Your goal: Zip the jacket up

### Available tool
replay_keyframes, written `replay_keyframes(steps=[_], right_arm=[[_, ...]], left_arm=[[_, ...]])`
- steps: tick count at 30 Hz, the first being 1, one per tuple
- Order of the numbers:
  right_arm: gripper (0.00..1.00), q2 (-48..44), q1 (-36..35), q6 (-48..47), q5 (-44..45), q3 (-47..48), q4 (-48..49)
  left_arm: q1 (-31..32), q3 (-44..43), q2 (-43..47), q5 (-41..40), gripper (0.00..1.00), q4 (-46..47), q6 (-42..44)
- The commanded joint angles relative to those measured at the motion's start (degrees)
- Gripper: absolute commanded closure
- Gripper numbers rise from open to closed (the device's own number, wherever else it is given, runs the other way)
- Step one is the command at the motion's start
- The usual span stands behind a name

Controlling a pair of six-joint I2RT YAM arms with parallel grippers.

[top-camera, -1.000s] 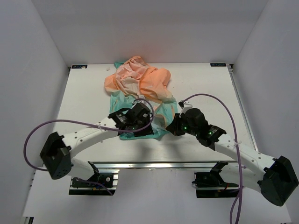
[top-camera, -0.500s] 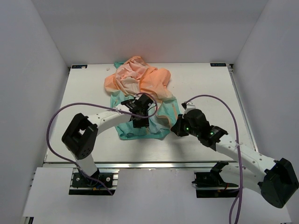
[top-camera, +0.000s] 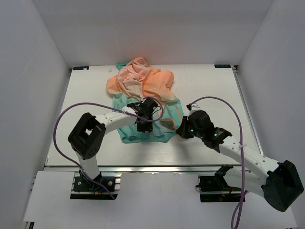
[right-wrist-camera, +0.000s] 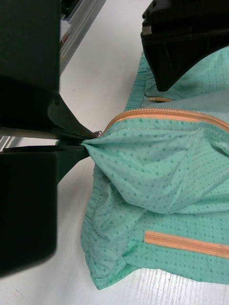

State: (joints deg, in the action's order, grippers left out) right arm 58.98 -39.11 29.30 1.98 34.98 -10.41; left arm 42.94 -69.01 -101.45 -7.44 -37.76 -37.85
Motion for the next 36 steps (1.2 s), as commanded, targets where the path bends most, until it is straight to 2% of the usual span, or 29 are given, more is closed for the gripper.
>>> replay_keyframes(steps=[1,14,26,30,36], right_arm=[[1.00,-0.3,0.5,-1.2,-0.1,-0.2,0.8],[1.00,-0.4,1.2,-1.1,-0.6,-1.1,0.8],[1.00,-0.6,1.6,-1.2,-0.6,-1.6,0.8],[1.00,-0.8,1.7,-1.2,-0.6,-1.8,0.7],[1.00,-1.3,2.0,-1.0,-0.4,-2.3,0.6]], left_arm=[[0.1,-0.8,-1.1,-0.2,0.58,-0.5,0.8],[0.2,0.0,-2.9,1.6,0.58,0.8,0.7],[1.9,-1.6,-6.4,-2.7,0.59,-1.8,-0.8],[2.3,-2.5,-8.5,-3.9,0.61,-3.5,-1.7],[2.4,-2.4,-9.2,-4.9,0.73,-3.9,-2.8]])
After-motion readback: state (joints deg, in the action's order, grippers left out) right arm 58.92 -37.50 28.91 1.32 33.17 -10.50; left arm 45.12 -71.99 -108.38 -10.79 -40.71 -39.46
